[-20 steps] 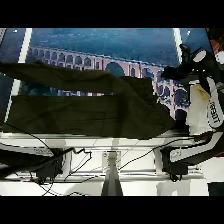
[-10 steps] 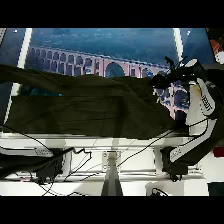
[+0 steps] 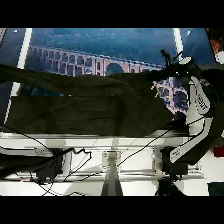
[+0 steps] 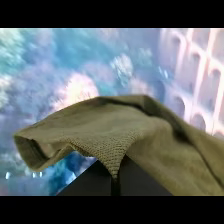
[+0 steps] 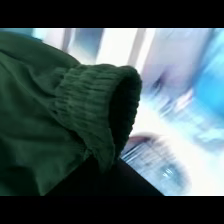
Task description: Fold the clothes and pants, and hang the long-sleeved shirts on hangers.
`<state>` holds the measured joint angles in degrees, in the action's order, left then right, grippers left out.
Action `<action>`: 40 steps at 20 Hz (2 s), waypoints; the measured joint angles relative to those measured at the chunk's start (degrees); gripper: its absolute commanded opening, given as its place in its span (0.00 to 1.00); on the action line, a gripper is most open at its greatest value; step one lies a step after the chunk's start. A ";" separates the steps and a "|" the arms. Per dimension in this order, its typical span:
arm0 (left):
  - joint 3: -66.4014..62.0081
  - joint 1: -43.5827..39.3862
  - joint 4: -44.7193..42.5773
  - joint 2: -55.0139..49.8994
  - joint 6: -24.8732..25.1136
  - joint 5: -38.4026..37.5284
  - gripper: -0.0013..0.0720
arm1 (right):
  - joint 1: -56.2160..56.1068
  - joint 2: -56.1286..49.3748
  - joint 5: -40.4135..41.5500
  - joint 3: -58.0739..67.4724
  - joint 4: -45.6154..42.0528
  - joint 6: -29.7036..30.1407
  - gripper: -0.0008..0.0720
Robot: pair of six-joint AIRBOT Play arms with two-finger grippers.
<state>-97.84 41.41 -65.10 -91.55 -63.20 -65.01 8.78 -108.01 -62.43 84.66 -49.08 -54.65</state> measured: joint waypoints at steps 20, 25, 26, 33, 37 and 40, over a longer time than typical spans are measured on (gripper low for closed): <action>0.92 0.00 -9.75 -14.97 -4.94 -11.32 0.12 | -0.11 1.42 27.43 8.46 -15.65 -15.67 0.73; 0.92 0.00 -8.98 -17.62 -5.75 -10.43 0.98 | -0.11 1.42 28.61 8.52 -15.85 -15.74 0.79; 0.70 0.00 -8.87 -17.68 -5.81 -10.10 0.97 | -0.11 1.46 28.59 8.52 -15.91 -15.74 0.79; -4.66 0.00 -7.98 -13.11 -6.47 -8.72 0.05 | -0.11 6.86 24.92 8.52 -18.47 -15.78 0.19; -6.49 -0.02 -2.36 -5.25 -6.47 -8.83 0.05 | 0.17 14.25 12.13 8.55 -24.52 -15.89 0.05; -6.86 -1.40 3.13 0.74 -5.33 -10.51 0.04 | 0.90 18.58 -2.34 7.52 -28.24 -17.49 0.05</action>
<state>-104.71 40.01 -61.98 -90.80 -68.53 -75.53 9.67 -89.43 -64.77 92.18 -77.32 -72.14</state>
